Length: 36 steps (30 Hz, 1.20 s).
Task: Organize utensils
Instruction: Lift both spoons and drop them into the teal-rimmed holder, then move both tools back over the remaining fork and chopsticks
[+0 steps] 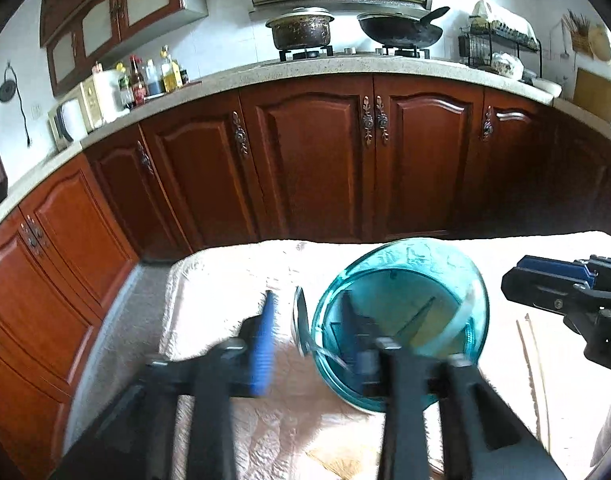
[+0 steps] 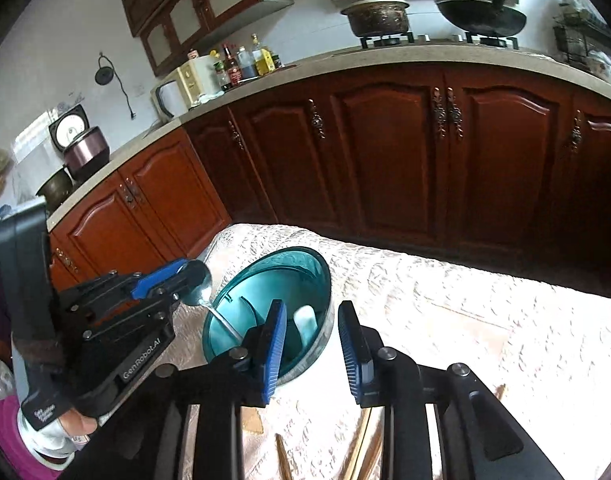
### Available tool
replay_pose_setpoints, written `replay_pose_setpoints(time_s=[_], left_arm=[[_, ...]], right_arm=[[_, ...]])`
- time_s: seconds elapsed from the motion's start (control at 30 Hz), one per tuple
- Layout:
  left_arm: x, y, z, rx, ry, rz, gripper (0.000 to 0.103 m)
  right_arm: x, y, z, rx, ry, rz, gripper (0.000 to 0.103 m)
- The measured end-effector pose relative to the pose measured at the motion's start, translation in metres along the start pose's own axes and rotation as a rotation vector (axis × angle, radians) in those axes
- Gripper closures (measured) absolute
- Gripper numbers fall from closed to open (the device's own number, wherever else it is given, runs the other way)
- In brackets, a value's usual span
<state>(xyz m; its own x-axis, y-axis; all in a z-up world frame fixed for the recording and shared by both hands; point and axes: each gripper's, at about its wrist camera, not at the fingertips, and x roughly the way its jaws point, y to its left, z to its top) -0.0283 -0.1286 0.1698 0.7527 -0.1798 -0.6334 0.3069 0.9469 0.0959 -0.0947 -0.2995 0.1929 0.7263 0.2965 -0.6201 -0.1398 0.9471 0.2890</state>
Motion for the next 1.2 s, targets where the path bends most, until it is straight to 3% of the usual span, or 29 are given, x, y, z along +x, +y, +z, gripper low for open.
replay_pose_setpoints(time_s=[0.2, 0.7, 1.2], left_arm=[[-0.023, 0.004, -0.001, -0.027, -0.009, -0.042, 0.050], [-0.068, -0.029, -0.016, -0.062, -0.004, -0.150, 0.043], [-0.079, -0.065, -0.028, -0.052, 0.022, -0.231, 0.035]], right_arm=[[-0.021, 0.001, -0.006, 0.012, -0.009, -0.013, 0.058], [-0.084, -0.007, -0.036, 0.033, -0.027, -0.118, 0.048], [-0.122, -0.037, -0.068, 0.096, -0.014, -0.225, 0.038]])
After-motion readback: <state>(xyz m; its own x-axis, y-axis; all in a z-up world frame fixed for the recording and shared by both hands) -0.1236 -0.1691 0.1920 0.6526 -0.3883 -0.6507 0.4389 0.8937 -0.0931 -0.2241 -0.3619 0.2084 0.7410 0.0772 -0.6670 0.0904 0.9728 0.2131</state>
